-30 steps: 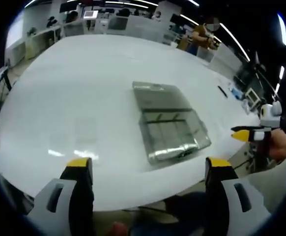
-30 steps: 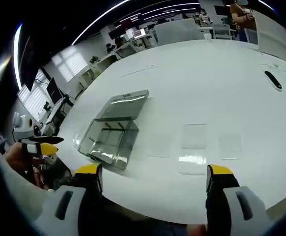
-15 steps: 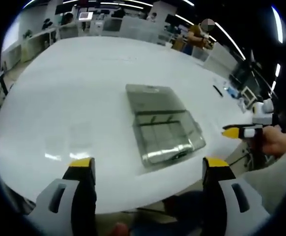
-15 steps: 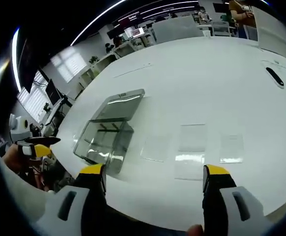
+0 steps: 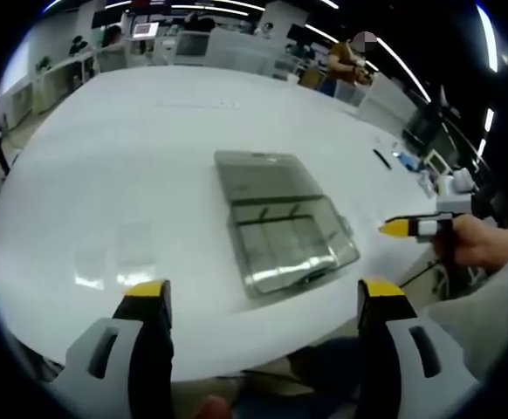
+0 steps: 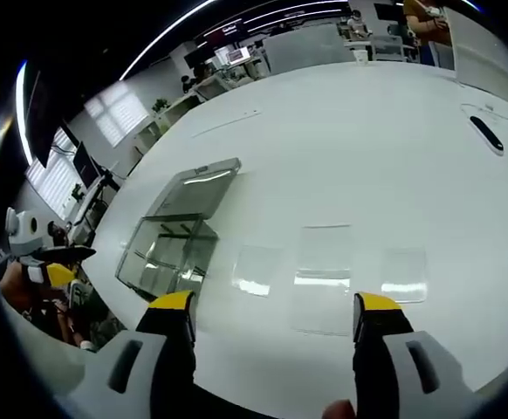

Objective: Insert the divider into the dual guide fixture by aligning both edges with the guide slots and pushing it downward to the bottom, including one-sided entry, uneven engagement, binding, and posture correction.

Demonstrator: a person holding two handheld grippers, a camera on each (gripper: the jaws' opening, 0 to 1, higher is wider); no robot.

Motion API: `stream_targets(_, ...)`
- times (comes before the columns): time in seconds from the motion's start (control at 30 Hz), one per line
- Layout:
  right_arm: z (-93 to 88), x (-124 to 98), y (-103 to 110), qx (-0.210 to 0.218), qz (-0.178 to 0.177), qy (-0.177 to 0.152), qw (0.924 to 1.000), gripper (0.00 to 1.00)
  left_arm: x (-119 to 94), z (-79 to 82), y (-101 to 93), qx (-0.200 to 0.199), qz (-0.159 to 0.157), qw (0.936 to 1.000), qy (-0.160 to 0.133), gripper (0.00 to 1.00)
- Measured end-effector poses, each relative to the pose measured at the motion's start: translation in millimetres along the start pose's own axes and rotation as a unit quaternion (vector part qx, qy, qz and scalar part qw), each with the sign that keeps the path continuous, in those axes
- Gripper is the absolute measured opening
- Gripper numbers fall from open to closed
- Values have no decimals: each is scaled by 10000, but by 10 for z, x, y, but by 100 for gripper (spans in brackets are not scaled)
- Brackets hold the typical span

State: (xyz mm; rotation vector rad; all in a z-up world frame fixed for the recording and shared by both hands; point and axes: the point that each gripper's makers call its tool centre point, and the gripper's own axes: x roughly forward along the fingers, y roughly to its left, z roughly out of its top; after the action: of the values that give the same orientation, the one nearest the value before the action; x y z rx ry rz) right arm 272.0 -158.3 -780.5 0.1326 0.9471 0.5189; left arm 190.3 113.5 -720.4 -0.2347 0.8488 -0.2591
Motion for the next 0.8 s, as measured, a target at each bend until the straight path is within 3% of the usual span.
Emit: stream_targets(0.8, 65, 169, -186, -110, -236, 279, 9993, 57, 42, 38, -9, 17, -65, 10000, 0, 84)
